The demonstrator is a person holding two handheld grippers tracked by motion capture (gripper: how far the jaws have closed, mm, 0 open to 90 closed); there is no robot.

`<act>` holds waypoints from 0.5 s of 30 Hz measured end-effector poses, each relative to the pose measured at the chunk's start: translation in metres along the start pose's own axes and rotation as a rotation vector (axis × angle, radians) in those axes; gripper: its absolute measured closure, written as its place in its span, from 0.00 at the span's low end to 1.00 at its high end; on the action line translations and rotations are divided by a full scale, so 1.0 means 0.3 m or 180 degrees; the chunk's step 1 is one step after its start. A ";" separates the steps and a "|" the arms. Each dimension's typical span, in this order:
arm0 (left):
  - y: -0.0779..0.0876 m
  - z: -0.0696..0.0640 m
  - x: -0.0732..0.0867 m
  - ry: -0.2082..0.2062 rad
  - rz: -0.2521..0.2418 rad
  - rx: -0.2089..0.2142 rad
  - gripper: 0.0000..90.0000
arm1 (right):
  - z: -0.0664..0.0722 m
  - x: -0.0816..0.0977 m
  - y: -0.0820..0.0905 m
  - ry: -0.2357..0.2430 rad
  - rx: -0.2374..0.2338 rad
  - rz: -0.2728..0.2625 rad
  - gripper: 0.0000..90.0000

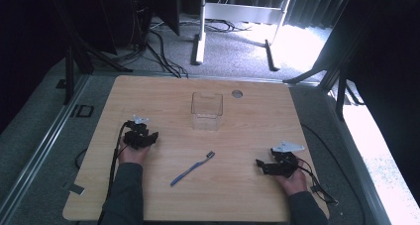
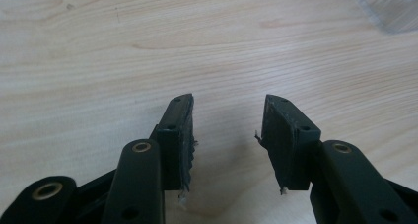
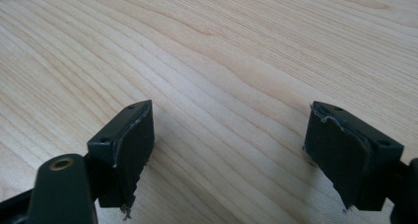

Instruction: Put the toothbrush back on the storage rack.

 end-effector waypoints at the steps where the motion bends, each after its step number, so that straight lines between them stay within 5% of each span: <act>1: 0.000 0.000 0.000 0.0000 0.0000 0.0000 0.62 | 0.000 0.000 0.000 0.0000 0.0000 0.0000 0.21; 11: 0.080 -0.039 0.005 -0.0027 -0.0130 0.0058 0.61 | -0.001 0.001 0.000 0.0013 0.0003 -0.0004 0.21; 15: 0.090 -0.061 0.011 -0.0105 0.0042 0.0106 0.61 | -0.001 0.001 0.000 0.0010 0.0002 -0.0002 0.21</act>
Point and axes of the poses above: each handheld gripper's, and its own axes: y roughly backward along the jaws, x roughly out of its underside, z roughly to its left, the point moved 10 cm from there along -y, roughly forward along the jaws, and after that the axes turned 15 degrees about x, right-handed, at the moved point
